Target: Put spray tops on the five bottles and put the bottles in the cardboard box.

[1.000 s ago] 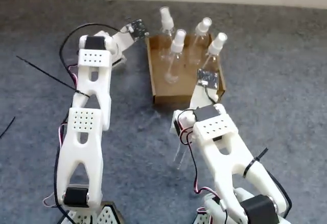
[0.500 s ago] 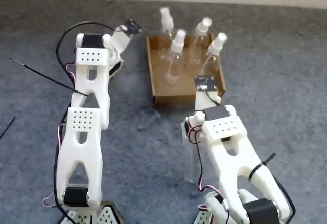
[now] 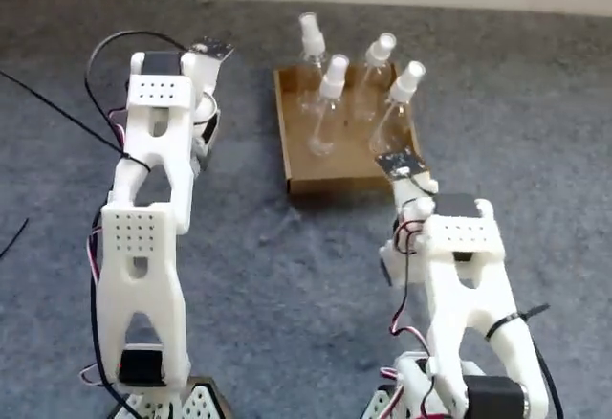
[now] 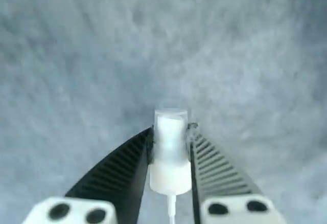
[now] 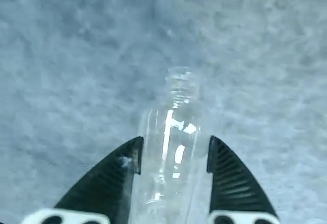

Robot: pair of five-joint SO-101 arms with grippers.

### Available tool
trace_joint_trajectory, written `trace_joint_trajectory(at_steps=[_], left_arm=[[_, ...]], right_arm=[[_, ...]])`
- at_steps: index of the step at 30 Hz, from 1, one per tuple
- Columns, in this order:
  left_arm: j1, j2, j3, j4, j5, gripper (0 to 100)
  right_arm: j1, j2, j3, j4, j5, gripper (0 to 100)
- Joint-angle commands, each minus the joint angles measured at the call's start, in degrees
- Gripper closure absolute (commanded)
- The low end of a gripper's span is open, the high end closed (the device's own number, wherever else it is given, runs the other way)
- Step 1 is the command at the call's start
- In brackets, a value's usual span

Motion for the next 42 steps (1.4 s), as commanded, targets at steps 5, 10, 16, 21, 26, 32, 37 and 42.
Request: trace_joint_trajectory(at_steps=[5, 10, 16, 21, 26, 32, 37, 42], left_arm=[[-0.8, -9.3, 15.1, 1.0, 2.5, 96], [-0.5, -9.2, 15.5, -0.4, 2.2, 96], [-0.1, -9.2, 15.4, -2.3, -4.5, 96], [-0.4, -9.2, 15.5, -2.2, -10.4, 90], [0.0, -9.7, 15.3, -3.3, -11.3, 98], [-2.0, -15.4, 16.3, -3.2, -11.3, 100], [-2.9, -26.6, 23.5, -3.6, -13.5, 100], [-2.9, -42.2, 44.4, -14.1, -14.9, 100]], right_arm=[[12.3, 0.1, -6.7, -3.0, 11.1, 87.5], [12.4, 0.1, -6.7, -4.6, 11.9, 87.5], [14.9, 0.1, -6.7, -4.8, 16.2, 87.5], [19.5, 0.2, -6.6, -9.3, 18.0, 87.5], [20.8, 0.5, -6.6, -10.2, 18.0, 87.5], [21.1, 10.3, -7.3, -10.4, 18.1, 87.5], [22.5, 16.1, -8.7, -15.5, 17.8, 87.5], [22.5, 16.4, -8.4, -17.5, 17.8, 87.5]])
